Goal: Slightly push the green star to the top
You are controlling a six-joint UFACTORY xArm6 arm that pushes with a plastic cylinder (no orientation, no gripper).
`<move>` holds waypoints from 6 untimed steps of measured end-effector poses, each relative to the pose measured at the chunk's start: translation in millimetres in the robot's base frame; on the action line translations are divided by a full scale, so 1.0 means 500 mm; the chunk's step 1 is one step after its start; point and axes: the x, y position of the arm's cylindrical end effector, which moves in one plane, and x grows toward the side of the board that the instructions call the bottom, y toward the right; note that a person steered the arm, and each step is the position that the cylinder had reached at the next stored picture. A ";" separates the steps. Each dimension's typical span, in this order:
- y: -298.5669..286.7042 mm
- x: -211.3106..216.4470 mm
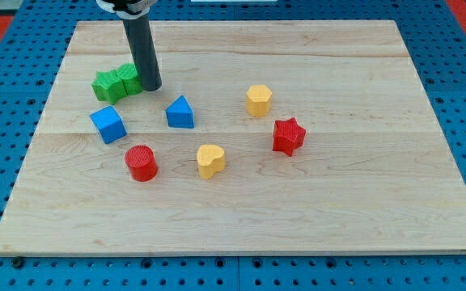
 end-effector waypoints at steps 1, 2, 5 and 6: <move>0.000 0.001; 0.000 0.019; 0.003 0.067; -0.046 0.095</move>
